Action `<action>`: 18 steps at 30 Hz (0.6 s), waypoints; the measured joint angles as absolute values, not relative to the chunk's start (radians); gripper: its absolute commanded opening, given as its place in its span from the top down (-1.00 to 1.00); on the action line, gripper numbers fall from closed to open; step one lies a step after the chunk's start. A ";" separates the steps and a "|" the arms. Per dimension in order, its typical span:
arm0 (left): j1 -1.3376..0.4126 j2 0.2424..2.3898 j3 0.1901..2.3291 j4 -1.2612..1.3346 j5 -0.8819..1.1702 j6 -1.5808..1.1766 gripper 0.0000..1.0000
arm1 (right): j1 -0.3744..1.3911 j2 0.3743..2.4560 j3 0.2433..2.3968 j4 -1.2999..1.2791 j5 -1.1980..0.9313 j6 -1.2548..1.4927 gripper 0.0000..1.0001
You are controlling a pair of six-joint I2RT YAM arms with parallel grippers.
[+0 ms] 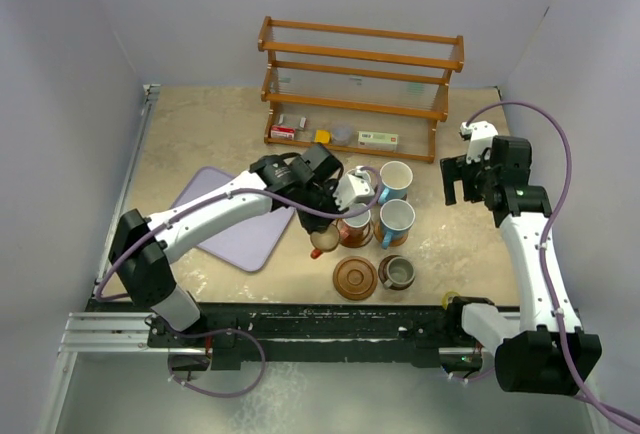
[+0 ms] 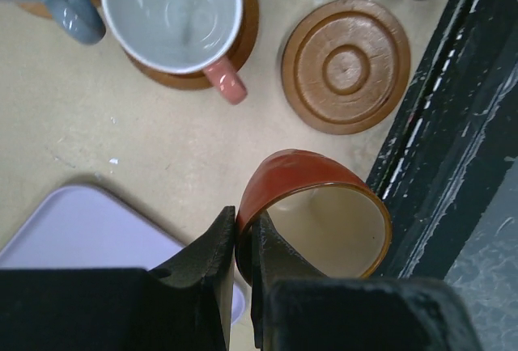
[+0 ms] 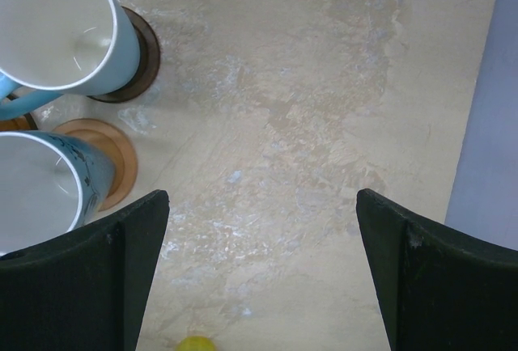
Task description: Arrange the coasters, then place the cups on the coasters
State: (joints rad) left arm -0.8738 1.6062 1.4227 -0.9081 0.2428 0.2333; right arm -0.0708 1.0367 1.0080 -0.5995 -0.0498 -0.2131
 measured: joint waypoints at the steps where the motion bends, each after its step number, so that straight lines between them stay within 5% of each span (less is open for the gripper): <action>1: -0.892 1.607 1.433 -0.907 0.243 0.221 0.94 | -0.073 1.034 1.008 -0.599 -0.055 -0.216 -1.00; 18: -1.095 1.790 1.487 -0.818 0.196 0.113 0.94 | -0.080 1.014 1.007 -0.596 -0.073 -0.243 -1.00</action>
